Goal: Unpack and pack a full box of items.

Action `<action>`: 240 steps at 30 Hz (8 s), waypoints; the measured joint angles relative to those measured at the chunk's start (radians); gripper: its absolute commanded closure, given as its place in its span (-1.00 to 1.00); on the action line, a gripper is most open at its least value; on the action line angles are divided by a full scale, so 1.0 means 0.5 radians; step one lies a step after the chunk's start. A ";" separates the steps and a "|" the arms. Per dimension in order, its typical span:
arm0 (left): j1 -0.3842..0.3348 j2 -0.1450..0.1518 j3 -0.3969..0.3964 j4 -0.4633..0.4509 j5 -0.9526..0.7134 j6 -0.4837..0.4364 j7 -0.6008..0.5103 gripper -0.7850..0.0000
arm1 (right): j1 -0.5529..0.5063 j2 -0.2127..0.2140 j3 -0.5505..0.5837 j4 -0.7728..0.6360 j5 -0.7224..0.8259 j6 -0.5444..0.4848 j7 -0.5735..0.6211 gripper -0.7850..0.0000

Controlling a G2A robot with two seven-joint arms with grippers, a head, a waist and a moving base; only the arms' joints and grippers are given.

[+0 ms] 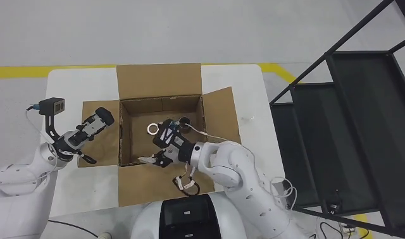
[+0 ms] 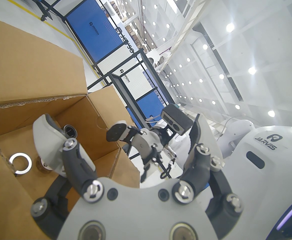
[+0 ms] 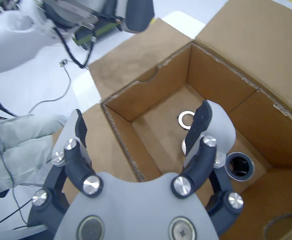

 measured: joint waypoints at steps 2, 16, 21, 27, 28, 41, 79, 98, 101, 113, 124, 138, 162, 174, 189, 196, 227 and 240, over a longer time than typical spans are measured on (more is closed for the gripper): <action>0.000 0.000 0.000 0.000 0.000 0.000 0.000 -1.00 | -0.034 0.011 0.018 -0.029 0.095 -0.076 -0.032 -1.00; 0.000 0.000 0.000 0.000 0.000 0.000 0.000 -1.00 | -0.043 0.013 0.022 -0.036 0.131 -0.099 -0.046 -1.00; 0.009 0.000 -0.002 -0.014 0.027 0.017 0.020 -1.00 | -0.059 0.017 0.027 -0.025 0.166 -0.097 -0.032 -1.00; 0.091 0.024 -0.116 -0.084 -0.006 -0.032 -0.100 -1.00 | -0.177 0.081 0.309 -0.115 0.823 -0.181 0.210 -1.00; 0.099 0.033 -0.157 -0.073 -0.074 -0.039 -0.165 -1.00 | -0.201 0.094 0.374 -0.136 0.946 -0.178 0.266 -1.00; 0.128 0.183 -0.484 0.058 -0.153 0.192 -0.561 -1.00 | -0.460 0.274 1.229 -0.299 2.437 -0.027 1.091 -1.00; -0.256 0.171 0.018 0.726 0.741 0.411 0.255 -1.00 | -0.494 0.366 1.413 0.087 2.161 0.235 0.595 -1.00; -0.286 0.189 0.089 0.622 -0.286 0.275 -0.642 -1.00 | -0.310 0.400 1.084 0.285 2.657 0.212 0.934 -1.00; -0.218 0.206 0.057 0.466 -0.356 0.281 -0.649 -1.00 | -0.309 0.406 1.051 0.263 2.692 0.206 0.963 -1.00; -0.238 0.236 0.233 0.084 -0.241 0.278 -0.646 -1.00 | -0.148 0.409 0.702 0.288 2.508 0.253 0.982 -1.00; -0.492 0.188 0.641 0.193 0.170 0.109 -0.477 -1.00 | 0.037 0.407 0.421 0.425 2.153 0.352 0.872 -1.00; -0.474 0.170 0.725 0.129 0.795 0.011 -0.104 -1.00 | -0.012 0.454 0.459 0.274 2.157 0.359 0.841 -1.00; -0.015 0.306 0.138 -0.127 -0.012 -0.187 -0.180 -1.00 | -0.664 0.602 0.846 0.134 2.043 0.325 1.119 -1.00; 0.090 0.332 0.047 -0.170 -0.048 -0.219 -0.148 -1.00 | -0.516 0.611 0.664 0.098 2.823 0.221 1.361 -1.00; 0.006 0.347 0.087 -0.163 -0.020 -0.161 -0.207 -1.00 | 0.119 0.551 0.312 0.515 2.717 0.234 0.907 -1.00; -0.009 0.387 0.314 -0.300 0.222 -0.107 -0.260 -1.00 | 0.191 0.552 0.277 0.586 2.527 0.233 0.769 -1.00; -0.169 0.384 0.564 0.009 0.542 -0.146 -0.115 -1.00 | 1.135 0.467 0.134 1.557 2.221 0.115 0.158 -1.00; -0.108 0.398 0.490 -0.085 0.644 -0.079 -0.029 -1.00 | 1.418 0.334 -0.117 2.020 2.413 -0.037 0.262 -1.00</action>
